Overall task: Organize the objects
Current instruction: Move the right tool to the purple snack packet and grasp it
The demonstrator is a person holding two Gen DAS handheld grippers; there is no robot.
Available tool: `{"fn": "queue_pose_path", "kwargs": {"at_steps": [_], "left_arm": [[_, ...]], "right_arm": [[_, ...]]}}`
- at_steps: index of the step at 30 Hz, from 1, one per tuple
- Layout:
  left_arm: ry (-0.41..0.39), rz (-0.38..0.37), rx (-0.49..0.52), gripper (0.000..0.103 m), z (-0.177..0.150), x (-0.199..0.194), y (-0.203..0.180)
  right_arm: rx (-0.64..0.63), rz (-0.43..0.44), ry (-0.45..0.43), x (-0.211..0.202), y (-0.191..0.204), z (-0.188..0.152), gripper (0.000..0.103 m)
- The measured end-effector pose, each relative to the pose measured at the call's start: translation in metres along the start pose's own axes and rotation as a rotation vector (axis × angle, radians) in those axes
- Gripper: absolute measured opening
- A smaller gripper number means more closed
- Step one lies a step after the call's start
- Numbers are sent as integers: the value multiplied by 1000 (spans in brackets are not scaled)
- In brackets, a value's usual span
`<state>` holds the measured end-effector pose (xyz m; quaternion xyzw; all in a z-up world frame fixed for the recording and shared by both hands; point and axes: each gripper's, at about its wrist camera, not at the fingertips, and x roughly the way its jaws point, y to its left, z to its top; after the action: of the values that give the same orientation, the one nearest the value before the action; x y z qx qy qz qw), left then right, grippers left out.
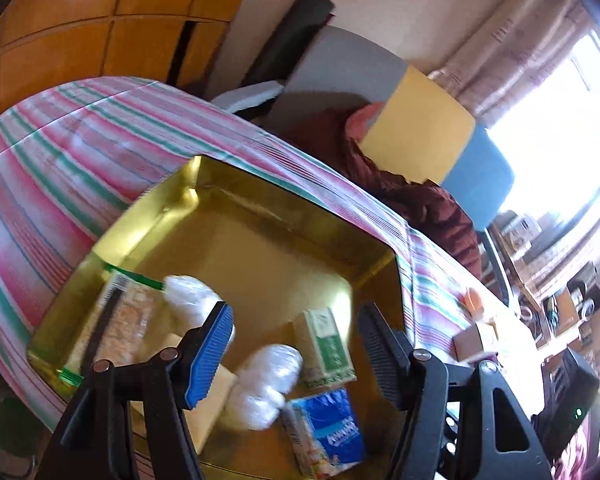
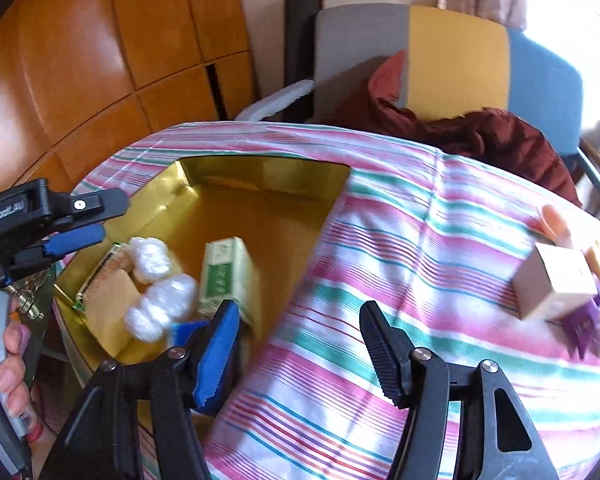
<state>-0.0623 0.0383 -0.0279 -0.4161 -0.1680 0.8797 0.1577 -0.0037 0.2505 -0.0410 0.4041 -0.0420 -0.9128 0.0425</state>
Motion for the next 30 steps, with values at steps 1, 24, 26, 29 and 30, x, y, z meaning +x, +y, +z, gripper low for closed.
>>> {"fn": "queue_pose_path", "kwargs": {"at_steps": [1,24,26,29,30], "left_arm": [[6,-6,15,66,-2,1,-5],[179,-229,423,66,-100,4,-122],[184,-226,437,66,-106,2,-124],[194,-213,435,66,-109,4,-125],[198,-208,433,66,-110,4,-125]], "right_arm": [[9,-9,4,-1,-6,-3,64],[485,-379,-45,-41,-229,-59,65],[524,-381,-47,-37,-244,-54,62],[551,-379,-55,-30,-262,-48,59],[557,-380,-54,-27,-266,-45,57]]}}
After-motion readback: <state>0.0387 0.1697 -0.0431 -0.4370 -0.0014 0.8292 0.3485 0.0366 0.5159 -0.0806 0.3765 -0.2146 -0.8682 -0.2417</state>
